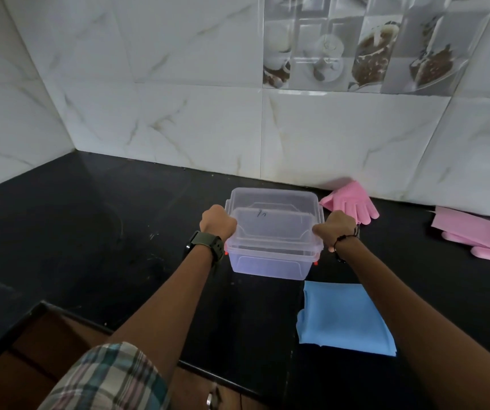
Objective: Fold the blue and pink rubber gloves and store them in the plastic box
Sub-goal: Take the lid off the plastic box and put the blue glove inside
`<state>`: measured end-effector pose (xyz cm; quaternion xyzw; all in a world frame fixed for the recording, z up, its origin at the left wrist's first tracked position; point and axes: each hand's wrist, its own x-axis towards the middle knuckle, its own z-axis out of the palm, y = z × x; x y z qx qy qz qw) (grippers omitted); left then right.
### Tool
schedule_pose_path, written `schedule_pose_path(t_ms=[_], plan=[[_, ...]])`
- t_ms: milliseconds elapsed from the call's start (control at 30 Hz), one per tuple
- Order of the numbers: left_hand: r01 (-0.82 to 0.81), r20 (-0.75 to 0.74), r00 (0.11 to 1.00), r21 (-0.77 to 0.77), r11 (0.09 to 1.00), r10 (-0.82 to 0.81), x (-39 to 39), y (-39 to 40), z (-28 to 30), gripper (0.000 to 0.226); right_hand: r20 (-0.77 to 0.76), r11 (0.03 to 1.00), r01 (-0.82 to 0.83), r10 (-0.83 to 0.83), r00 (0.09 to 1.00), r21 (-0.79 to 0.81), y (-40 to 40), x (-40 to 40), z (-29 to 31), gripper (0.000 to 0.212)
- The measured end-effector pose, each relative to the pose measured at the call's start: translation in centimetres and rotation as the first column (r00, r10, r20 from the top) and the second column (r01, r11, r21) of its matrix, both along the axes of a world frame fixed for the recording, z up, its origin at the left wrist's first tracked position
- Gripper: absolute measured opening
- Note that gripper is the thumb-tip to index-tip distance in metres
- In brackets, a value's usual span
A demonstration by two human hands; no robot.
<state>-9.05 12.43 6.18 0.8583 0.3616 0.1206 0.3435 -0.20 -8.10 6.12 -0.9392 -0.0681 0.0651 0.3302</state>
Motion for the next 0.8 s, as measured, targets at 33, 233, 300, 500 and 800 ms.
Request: schedule_pose_path(t_ms=[33, 233, 300, 500, 800], plan=[[-0.012, 0.046, 0.999, -0.009, 1.000, 0.012, -0.3, -0.1, 0.4, 0.028, 0.059, 1.000, -0.004, 0.004, 0.998, 0.005, 0.0, -0.3, 0.4, 0.033], [-0.002, 0.506, 0.793, -0.554, 0.832, 0.339, -7.1, -1.0, 1.2, 0.029, 0.268, 0.956, -0.135, 0.063, 0.962, 0.262, -1.0, -6.7, 1.3, 0.007], [0.154, 0.512, 0.710, -0.783, 0.603, 0.484, -10.4, -0.4, 0.1, 0.035, 0.212, 0.926, -0.184, 0.118, 0.970, 0.330, -1.6, -10.2, -0.8, 0.009], [0.104, 0.303, 0.915, -0.817, 0.567, 0.269, -15.8, 1.4, -5.5, 0.027, -0.148, 0.775, 0.060, 0.043, 0.988, 0.629, -1.8, -15.2, -6.8, 0.027], [0.002, 0.073, 0.997, -0.302, 0.953, 0.021, -14.5, 1.2, -10.0, 0.038, -0.059, 0.958, -0.247, 0.258, 0.964, 0.147, 1.0, -15.1, -8.1, 0.031]])
